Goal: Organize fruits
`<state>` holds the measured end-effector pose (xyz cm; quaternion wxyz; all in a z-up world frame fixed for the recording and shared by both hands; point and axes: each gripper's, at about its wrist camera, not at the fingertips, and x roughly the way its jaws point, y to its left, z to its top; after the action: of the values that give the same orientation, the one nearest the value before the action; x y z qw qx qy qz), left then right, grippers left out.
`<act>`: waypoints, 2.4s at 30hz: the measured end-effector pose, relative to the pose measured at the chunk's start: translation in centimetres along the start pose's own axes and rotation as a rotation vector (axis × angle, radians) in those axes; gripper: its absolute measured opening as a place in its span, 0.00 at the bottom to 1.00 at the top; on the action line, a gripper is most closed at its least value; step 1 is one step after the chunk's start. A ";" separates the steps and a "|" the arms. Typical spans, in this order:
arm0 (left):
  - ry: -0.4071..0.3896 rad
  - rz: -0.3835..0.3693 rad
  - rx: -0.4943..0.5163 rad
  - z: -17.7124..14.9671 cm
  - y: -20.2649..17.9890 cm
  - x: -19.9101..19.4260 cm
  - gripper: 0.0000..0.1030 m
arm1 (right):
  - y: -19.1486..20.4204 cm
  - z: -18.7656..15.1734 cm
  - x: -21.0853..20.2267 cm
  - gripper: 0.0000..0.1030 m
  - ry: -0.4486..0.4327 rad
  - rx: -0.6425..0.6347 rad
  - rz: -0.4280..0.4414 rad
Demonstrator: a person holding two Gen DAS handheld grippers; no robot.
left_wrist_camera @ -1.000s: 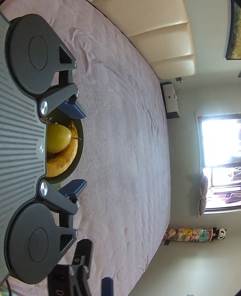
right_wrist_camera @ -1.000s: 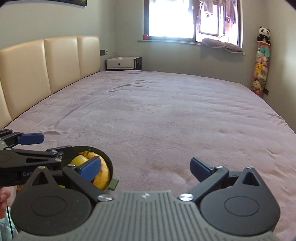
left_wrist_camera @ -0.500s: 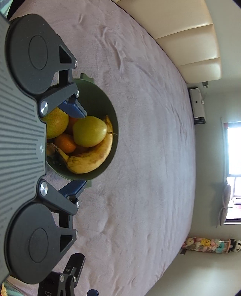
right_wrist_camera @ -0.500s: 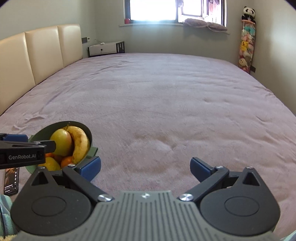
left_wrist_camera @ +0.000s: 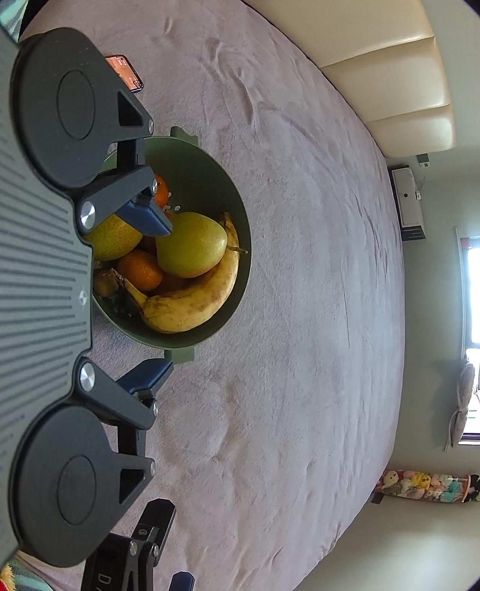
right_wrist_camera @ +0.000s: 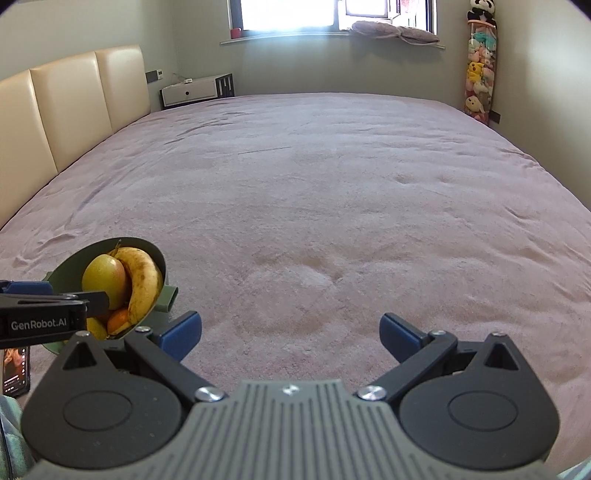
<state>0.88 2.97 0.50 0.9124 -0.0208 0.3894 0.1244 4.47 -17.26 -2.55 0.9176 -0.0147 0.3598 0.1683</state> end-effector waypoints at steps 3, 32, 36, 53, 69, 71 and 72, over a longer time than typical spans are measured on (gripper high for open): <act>0.001 -0.001 -0.004 0.0 0.0 0.0 0.86 | 0.1 0.0 -0.1 0.96 -0.007 0.000 0.001; -0.008 0.000 -0.006 0.2 0.0 -0.4 0.86 | -0.1 -0.1 -0.8 0.96 -0.033 -0.008 0.012; -0.011 -0.002 -0.006 0.2 0.0 -0.6 0.86 | 0.0 -0.2 -0.8 0.96 -0.030 -0.009 0.010; -0.010 -0.002 -0.011 0.3 -0.1 -0.7 0.86 | 0.0 0.0 -0.7 0.96 -0.031 -0.014 0.019; -0.024 -0.011 -0.010 0.4 -0.2 -1.0 0.86 | -0.5 0.1 -0.7 0.96 -0.030 -0.019 0.034; -0.025 -0.012 -0.008 0.4 -0.2 -1.0 0.86 | -0.6 0.1 -0.7 0.96 -0.030 -0.018 0.035; -0.025 -0.012 -0.008 0.4 -0.2 -1.0 0.86 | -0.6 0.1 -0.7 0.96 -0.029 -0.018 0.036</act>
<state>0.54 2.59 1.46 0.9179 -0.0251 0.3773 0.1205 4.28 -18.03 -2.08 0.9194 -0.0140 0.3450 0.1882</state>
